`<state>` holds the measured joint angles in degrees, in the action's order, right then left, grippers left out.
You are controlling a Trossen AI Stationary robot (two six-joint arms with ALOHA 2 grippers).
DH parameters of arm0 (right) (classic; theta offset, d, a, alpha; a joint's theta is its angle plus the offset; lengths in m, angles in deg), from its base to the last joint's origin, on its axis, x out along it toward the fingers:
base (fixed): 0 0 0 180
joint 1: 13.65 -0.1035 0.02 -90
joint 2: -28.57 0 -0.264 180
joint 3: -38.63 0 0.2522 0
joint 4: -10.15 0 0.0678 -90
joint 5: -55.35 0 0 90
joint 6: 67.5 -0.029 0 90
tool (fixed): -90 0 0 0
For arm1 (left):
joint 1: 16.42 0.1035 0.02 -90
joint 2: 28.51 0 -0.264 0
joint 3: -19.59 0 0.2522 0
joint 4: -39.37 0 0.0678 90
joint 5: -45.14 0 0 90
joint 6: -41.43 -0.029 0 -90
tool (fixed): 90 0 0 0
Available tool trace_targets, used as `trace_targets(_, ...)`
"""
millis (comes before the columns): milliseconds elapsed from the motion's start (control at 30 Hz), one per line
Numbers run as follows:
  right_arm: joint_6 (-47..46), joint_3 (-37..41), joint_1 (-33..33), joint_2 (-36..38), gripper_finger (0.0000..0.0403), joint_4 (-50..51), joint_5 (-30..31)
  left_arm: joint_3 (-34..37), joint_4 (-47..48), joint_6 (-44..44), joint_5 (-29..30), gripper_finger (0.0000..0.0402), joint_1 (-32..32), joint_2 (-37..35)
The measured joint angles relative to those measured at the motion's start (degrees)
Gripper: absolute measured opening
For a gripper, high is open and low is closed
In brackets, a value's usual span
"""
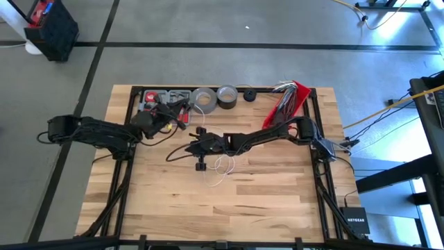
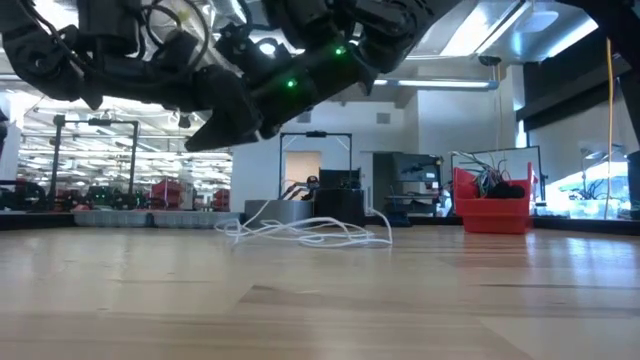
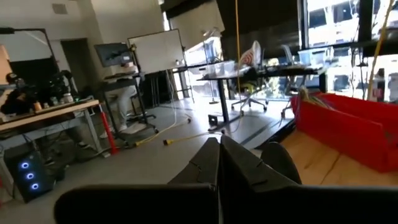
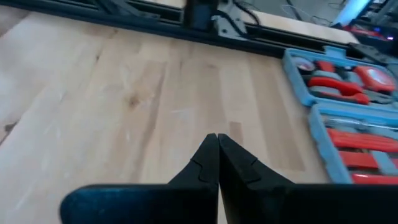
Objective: Coil cords
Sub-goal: Coil the white wire on the black spool
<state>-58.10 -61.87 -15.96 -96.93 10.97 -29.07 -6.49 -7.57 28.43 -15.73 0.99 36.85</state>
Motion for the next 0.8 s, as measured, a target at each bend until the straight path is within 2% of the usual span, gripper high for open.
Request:
trace_targets(167,-1.63,0.04,0.01,3.03,0.0011,8.59,3.94,0.0,3.22,-0.84,-0.1,0.0,-1.71,-1.16)
trace_targets(267,-6.6,0.07,0.02,6.91,0.003,16.43,6.2,0.0,4.46,-2.12,-0.14,0.0,-3.62,-2.85)
trace_targets(400,-11.66,0.04,-0.02,12.06,0.0068,24.63,13.01,0.0,7.12,-3.37,-0.2,0.0,-6.75,-5.66)
trace_targets(500,-12.02,0.09,-0.37,13.8,0.01,26.82,17.35,0.0,9.2,-4.0,-0.23,0.0,-8.98,-8.03)
trace_targets(667,-7.84,0.22,-0.68,13.32,0.0136,26.95,28.4,0.0,13.23,-5.0,-0.23,0.0,-11.56,-11.63)
trace_targets(733,-6.9,0.37,-0.6,12.87,0.014,27.7,29.62,0.0,13.83,-4.97,-0.23,0.0,-12.24,-12.86)
trace_targets(800,-5.29,1.65,-0.25,12.35,0.0141,24.34,29.77,0.0,14.03,-4.92,-0.21,0.0,-12.94,-13.78)
